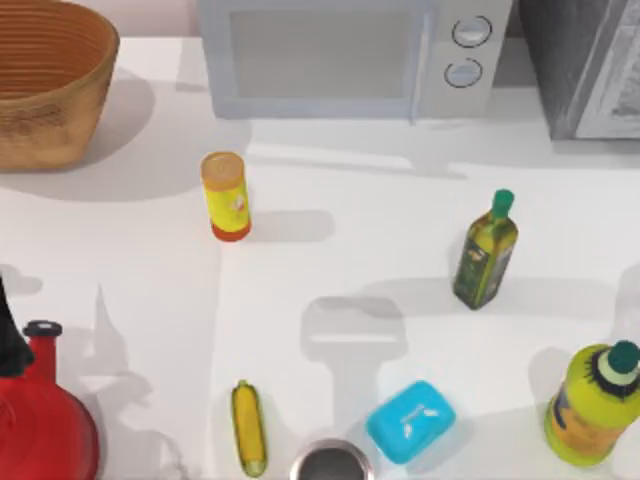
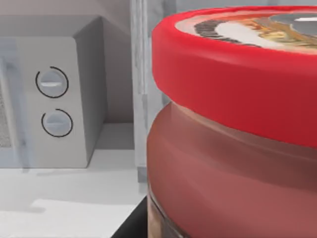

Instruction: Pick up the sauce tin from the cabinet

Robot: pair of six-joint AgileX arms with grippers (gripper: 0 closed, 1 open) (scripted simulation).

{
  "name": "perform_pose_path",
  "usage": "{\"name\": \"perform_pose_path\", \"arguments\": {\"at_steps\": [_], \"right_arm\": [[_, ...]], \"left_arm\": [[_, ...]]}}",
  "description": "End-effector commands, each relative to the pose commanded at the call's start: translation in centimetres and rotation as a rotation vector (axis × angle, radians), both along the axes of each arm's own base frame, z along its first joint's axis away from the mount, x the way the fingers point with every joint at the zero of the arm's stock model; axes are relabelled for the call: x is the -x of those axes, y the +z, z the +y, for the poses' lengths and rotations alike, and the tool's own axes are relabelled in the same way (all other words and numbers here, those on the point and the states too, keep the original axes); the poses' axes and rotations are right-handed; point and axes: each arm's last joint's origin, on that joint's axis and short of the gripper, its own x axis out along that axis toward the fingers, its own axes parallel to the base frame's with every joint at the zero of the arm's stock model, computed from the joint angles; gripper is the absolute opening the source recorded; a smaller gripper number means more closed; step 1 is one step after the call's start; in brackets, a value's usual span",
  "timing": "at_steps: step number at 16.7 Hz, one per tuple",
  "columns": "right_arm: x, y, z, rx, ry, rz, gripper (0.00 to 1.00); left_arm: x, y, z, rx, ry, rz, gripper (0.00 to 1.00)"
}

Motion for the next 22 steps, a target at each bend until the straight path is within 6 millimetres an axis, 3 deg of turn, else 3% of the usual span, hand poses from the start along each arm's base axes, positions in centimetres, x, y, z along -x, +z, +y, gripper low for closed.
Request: {"name": "perform_pose_path", "arguments": {"at_steps": [5, 16, 22], "right_arm": [[-0.1, 0.3, 0.2, -0.008, 0.016, -0.005, 0.00], [-3.1, 7.1, 4.0, -0.161, 0.146, -0.302, 0.00], [-5.9, 6.7, 6.7, -0.189, 0.170, -0.276, 0.00]], "left_arm": [[0.0, 0.0, 0.0, 0.000, 0.000, 0.000, 1.00], [0.0, 0.0, 0.0, 0.000, 0.000, 0.000, 1.00], [0.0, 0.0, 0.0, 0.000, 0.000, 0.000, 1.00]]}}
